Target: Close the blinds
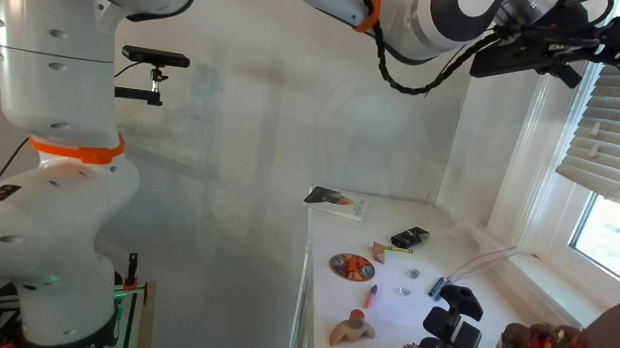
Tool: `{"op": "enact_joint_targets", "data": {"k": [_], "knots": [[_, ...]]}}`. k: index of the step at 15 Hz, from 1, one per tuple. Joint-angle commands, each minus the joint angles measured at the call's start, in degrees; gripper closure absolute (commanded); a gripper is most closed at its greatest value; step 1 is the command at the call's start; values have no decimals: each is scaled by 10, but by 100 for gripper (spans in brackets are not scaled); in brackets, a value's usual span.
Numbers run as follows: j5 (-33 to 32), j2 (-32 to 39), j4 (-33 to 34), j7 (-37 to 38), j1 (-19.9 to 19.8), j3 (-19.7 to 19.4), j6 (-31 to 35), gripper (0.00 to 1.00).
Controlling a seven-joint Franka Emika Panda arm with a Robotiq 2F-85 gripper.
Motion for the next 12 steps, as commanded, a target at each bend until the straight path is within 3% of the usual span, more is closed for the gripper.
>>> {"op": "enact_joint_targets", "data": {"k": [1,4,5,12], "knots": [[11,13,7,-9,2,1,12,0],[11,23,12,-8,4,3,15,0],[16,28,15,-13,45,-37,18,0],[41,59,43,-24,83,-71,45,0]]}}
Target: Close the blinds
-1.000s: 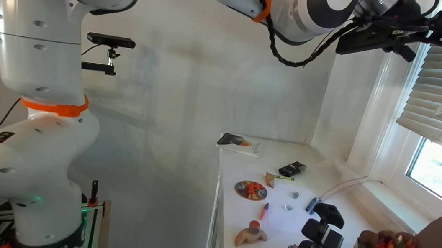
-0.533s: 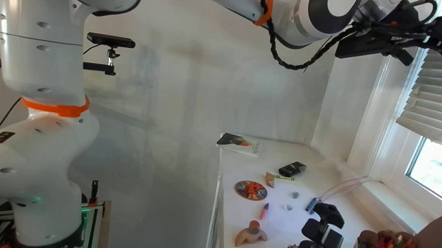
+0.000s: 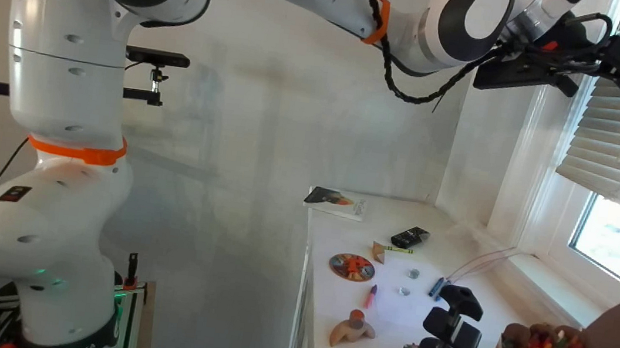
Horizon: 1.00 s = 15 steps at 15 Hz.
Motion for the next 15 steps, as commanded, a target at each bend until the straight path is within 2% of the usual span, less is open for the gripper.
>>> {"op": "enact_joint_targets", "data": {"k": [1,10,11,15], "knots": [[28,29,31,-21,20,-20,23,0],[60,71,69,-32,25,-19,67,0],[61,74,71,-33,11,-4,70,0],[70,80,72,-39,8,8,75,0]]}}
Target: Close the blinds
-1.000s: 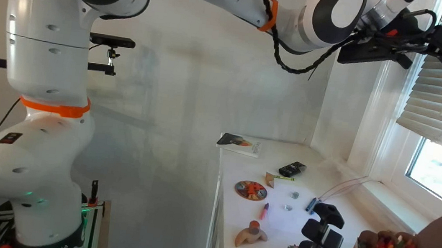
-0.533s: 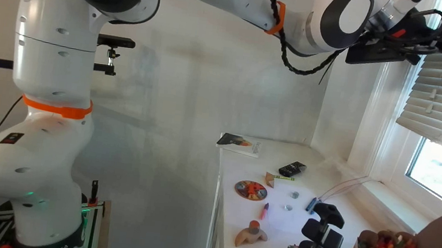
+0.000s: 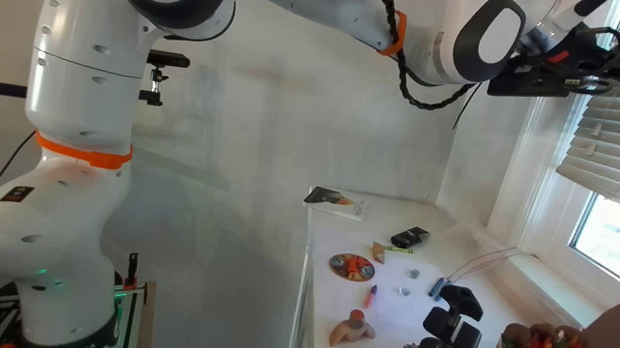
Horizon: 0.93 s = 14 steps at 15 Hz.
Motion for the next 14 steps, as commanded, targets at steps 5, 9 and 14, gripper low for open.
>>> {"op": "enact_joint_targets", "data": {"k": [5,9,14], "knots": [[21,15,17,-16,8,-6,11,0],[21,20,25,-14,-8,7,16,0],[22,32,34,-12,6,-8,35,0]]}}
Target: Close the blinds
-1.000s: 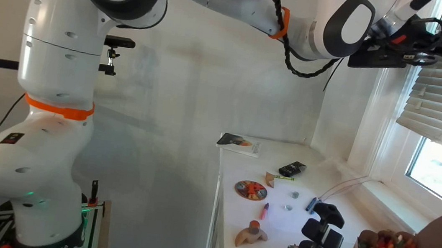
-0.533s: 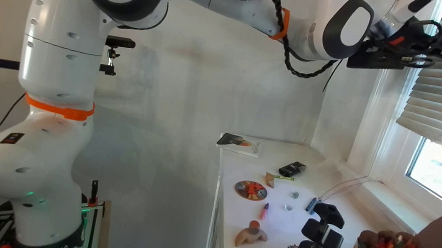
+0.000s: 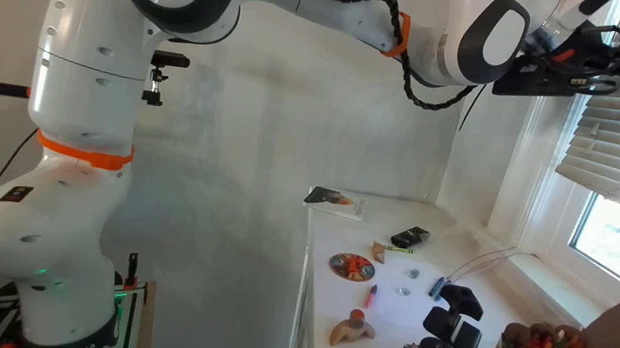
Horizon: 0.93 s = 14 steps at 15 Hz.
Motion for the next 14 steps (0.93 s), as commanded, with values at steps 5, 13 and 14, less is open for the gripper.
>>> {"op": "enact_joint_targets", "data": {"k": [5,13,14], "knots": [[-5,33,27,14,7,-17,45,0],[-17,38,27,36,25,-52,56,0],[-17,38,27,37,29,-56,57,1]]}}
